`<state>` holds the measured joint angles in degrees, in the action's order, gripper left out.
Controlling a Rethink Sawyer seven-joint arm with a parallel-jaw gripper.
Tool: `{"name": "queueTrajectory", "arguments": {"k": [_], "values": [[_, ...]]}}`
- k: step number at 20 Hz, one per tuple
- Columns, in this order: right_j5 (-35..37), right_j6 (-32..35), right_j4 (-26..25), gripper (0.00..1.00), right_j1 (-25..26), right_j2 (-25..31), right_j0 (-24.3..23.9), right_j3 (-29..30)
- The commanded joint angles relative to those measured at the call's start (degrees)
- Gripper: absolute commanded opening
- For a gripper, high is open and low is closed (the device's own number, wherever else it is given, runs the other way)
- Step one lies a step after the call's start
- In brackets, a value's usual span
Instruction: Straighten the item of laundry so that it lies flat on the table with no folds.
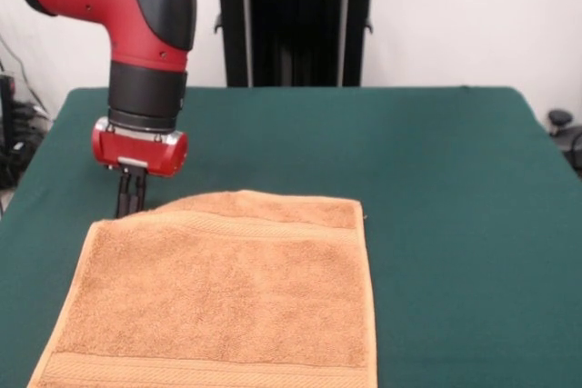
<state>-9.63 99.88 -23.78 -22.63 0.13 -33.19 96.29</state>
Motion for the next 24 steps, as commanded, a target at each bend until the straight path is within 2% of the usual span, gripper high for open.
{"name": "queueTrajectory", "arguments": {"k": [1, 8, 13, 17, 19, 24], "values": [[5.3, 7.7, 1.8, 0.00, 0.2, -3.9, 3.8, 2.7], [7.5, 9.8, 2.2, 0.00, -4.4, -3.9, 1.0, 10.9], [10.4, 8.6, 2.2, 0.00, -6.3, -3.8, -0.6, 13.5], [12.0, 7.6, 1.9, 0.00, -6.6, -2.1, -2.6, 13.7], [13.5, 7.2, 2.5, 0.00, -5.1, 0.4, -4.3, 13.0], [13.2, 6.7, 2.2, 0.00, -3.1, 1.6, -4.2, 9.8]]}}
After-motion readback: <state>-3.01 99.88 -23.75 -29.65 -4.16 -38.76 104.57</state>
